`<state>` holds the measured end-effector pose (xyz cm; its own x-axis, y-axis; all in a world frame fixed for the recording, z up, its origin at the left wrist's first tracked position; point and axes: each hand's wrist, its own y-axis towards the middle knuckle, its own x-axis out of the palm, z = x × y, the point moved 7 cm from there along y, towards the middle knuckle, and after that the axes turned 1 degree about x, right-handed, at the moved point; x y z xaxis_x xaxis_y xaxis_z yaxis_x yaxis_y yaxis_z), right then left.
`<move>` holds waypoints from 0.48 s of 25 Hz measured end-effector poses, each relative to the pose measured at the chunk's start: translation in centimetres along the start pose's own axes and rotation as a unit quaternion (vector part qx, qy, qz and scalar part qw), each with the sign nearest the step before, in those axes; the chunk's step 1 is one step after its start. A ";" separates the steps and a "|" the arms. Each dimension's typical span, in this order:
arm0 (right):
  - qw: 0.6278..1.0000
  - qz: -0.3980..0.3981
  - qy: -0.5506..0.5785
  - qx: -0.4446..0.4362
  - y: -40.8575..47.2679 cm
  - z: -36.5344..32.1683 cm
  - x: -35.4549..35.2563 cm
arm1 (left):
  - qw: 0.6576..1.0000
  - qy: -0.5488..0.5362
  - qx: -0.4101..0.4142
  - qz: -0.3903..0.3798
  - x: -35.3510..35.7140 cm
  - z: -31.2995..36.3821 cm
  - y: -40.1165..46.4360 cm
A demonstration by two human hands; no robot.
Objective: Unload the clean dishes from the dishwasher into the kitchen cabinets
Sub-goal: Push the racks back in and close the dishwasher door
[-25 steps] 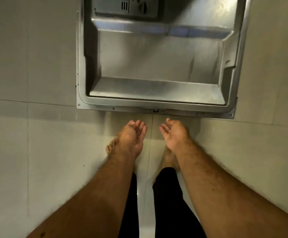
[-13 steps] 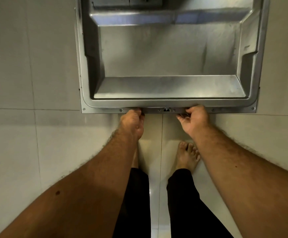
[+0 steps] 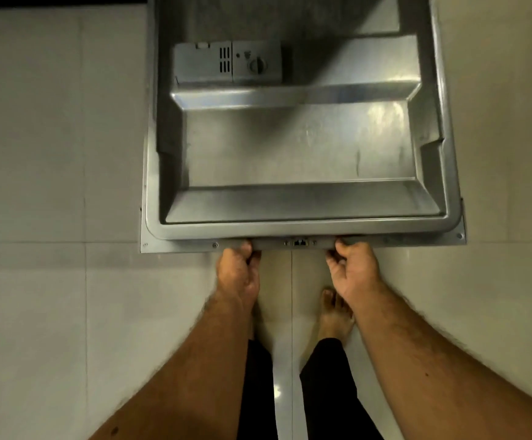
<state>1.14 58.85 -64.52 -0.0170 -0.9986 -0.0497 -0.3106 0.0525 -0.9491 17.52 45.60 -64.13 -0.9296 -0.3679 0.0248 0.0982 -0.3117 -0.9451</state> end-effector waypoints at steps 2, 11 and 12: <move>1.000 0.007 0.011 0.004 -3.2 -1.4 0.0 | 1.000 0.000 -0.001 0.006 0.7 1.3 -3.4; 0.998 -0.029 0.047 -0.023 -20.7 -10.2 3.7 | 0.999 -0.002 0.032 -0.020 5.5 9.2 -19.4; 0.999 -0.028 0.036 -0.028 -22.3 -11.5 4.4 | 0.999 0.002 0.031 -0.029 6.3 10.2 -21.1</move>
<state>-2.96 53.32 -39.97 -0.0656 -0.9975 0.0270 -0.3651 -0.0012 -0.9310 13.20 40.95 -40.71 -0.9359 -0.3436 0.0779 0.0654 -0.3867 -0.9199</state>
